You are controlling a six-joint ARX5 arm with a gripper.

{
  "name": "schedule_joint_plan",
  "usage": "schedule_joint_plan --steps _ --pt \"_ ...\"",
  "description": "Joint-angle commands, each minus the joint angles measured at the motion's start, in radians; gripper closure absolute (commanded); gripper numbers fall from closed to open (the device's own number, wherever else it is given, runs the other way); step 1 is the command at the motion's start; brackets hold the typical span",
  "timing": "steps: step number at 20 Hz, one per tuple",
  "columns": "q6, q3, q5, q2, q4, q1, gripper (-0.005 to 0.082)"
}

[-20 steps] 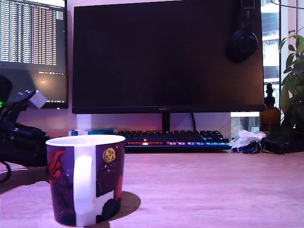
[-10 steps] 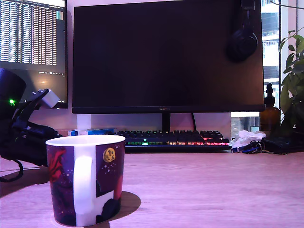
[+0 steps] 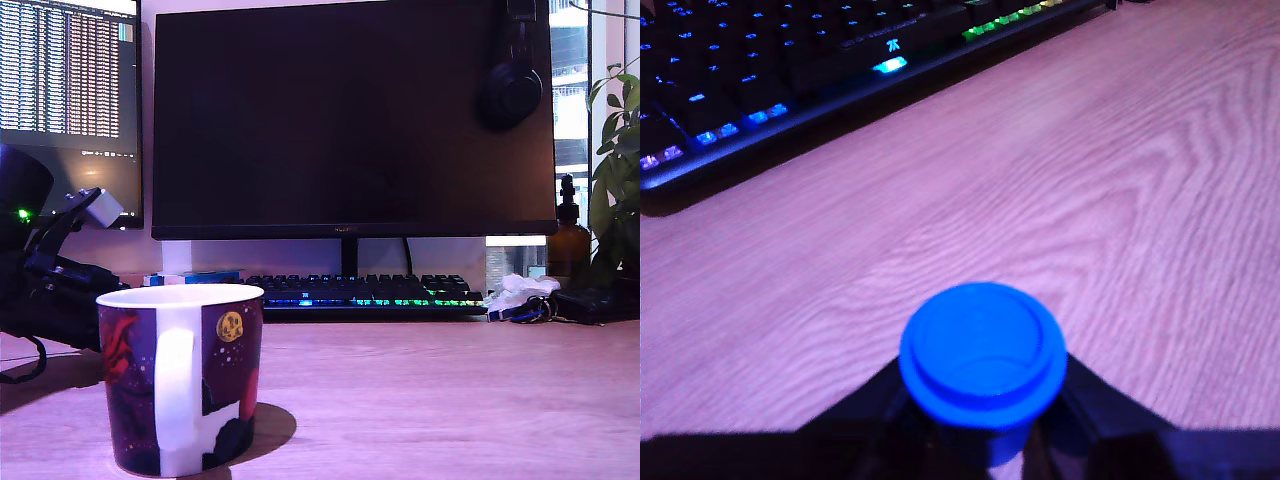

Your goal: Pick up the coffee capsules on the table and drop them inside the coffee cup

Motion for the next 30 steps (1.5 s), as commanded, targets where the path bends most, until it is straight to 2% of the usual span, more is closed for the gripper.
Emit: schedule_joint_plan --steps 1,9,13,24,30 --pt "0.007 -0.001 0.000 0.019 -0.006 -0.001 0.0650" --pt "0.003 -0.001 0.001 0.014 0.004 -0.001 0.0660" --pt "-0.053 -0.002 0.005 -0.014 -0.024 0.003 0.0660" --pt "-0.052 -0.002 0.015 -0.237 -0.300 0.006 0.0660" --pt "-0.045 -0.002 0.073 -0.321 -0.447 0.019 0.0660"
